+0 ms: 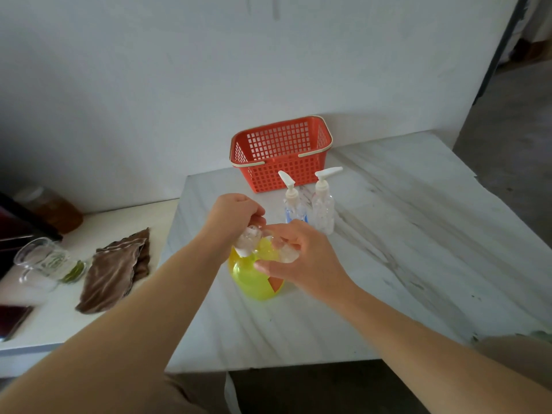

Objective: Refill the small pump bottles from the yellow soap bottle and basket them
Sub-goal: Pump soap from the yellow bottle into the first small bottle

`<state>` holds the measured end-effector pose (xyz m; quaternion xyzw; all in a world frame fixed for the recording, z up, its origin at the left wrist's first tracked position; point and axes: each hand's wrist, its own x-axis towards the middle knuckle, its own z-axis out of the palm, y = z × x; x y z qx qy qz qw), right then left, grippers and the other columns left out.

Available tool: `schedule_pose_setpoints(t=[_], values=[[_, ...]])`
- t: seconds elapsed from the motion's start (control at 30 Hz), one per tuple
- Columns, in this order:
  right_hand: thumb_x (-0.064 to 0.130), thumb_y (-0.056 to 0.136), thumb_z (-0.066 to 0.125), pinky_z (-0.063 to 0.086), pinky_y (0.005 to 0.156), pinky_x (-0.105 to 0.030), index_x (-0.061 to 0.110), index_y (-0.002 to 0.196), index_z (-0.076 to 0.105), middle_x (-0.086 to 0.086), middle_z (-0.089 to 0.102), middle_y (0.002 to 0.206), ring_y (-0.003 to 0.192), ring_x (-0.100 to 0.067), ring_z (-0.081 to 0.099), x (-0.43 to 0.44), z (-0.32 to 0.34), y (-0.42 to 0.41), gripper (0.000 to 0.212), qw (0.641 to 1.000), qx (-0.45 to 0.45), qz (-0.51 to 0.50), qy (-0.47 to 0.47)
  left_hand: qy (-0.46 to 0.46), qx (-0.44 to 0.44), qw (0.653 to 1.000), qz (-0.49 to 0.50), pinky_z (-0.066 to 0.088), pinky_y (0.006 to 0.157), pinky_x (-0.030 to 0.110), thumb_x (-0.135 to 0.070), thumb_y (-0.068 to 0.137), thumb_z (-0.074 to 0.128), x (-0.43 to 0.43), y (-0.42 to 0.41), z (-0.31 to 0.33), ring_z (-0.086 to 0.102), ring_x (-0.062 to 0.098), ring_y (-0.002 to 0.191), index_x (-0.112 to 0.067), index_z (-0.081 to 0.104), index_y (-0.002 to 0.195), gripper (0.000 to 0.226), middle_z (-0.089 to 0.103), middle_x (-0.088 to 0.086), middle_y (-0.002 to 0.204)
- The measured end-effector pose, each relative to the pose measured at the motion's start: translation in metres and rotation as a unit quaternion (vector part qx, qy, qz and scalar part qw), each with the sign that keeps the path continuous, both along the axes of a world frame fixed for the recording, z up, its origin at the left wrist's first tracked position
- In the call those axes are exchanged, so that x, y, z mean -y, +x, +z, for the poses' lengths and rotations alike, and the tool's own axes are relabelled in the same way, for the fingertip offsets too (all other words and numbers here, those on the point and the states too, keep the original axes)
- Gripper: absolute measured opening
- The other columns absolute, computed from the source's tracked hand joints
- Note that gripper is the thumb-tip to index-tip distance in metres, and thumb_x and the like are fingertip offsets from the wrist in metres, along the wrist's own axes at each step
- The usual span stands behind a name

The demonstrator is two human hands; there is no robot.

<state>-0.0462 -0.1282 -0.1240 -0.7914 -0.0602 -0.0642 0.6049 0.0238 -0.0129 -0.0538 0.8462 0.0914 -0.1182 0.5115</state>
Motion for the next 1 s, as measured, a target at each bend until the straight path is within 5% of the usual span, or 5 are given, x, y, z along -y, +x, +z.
schedule_pose_setpoints(t=[0.27,0.53,0.77,0.9,1.0], values=[[0.041,0.060,0.076,0.050,0.084,-0.025,0.045,0.103,0.065,0.008,0.059,0.090,0.088,-0.002,0.059,0.000,-0.009,0.002,0.045,1.000,-0.005,-0.009,-0.002,0.002,-0.002,1.000,0.009,0.050,0.063,0.027,0.002,0.084,0.044,0.002,0.002,-0.009,0.059,0.022,0.058,-0.006,0.063,0.068,0.026,0.065,0.009,0.063],[0.045,0.059,0.074,0.048,0.080,-0.025,0.043,0.105,0.066,0.008,0.057,0.083,0.082,-0.002,0.057,-0.003,-0.011,0.000,0.047,1.000,-0.007,-0.016,-0.021,-0.009,-0.021,1.000,0.012,0.051,0.064,0.028,0.003,0.082,0.045,-0.001,0.001,-0.009,0.059,0.022,0.055,-0.006,0.063,0.066,0.025,0.064,0.003,0.049],[0.057,0.054,0.067,0.050,0.084,-0.028,0.056,0.093,0.061,0.008,0.059,0.086,0.088,-0.004,0.059,-0.004,-0.005,0.001,0.039,1.000,0.011,-0.014,-0.015,0.010,-0.003,0.999,-0.032,0.037,0.035,0.009,-0.004,0.087,0.053,0.000,0.003,0.003,0.054,0.016,0.054,-0.001,0.066,0.089,0.013,0.066,0.009,0.072],[0.054,0.057,0.070,0.050,0.085,-0.030,0.051,0.102,0.064,0.009,0.056,0.084,0.087,-0.004,0.058,-0.003,-0.006,-0.001,0.046,1.000,0.004,-0.010,-0.017,0.053,-0.014,0.997,-0.048,0.048,0.061,0.025,-0.003,0.088,0.053,0.001,0.006,-0.004,0.058,0.020,0.068,0.003,0.067,0.092,0.016,0.063,0.007,0.076],[0.053,0.058,0.069,0.050,0.082,-0.028,0.042,0.110,0.067,0.012,0.054,0.081,0.084,-0.003,0.057,-0.002,-0.010,-0.001,0.053,0.999,0.005,-0.019,-0.032,0.068,-0.013,0.996,-0.051,0.045,0.062,0.025,-0.004,0.088,0.051,-0.001,0.008,-0.010,0.055,0.017,0.066,0.004,0.066,0.092,0.017,0.060,0.004,0.072]])
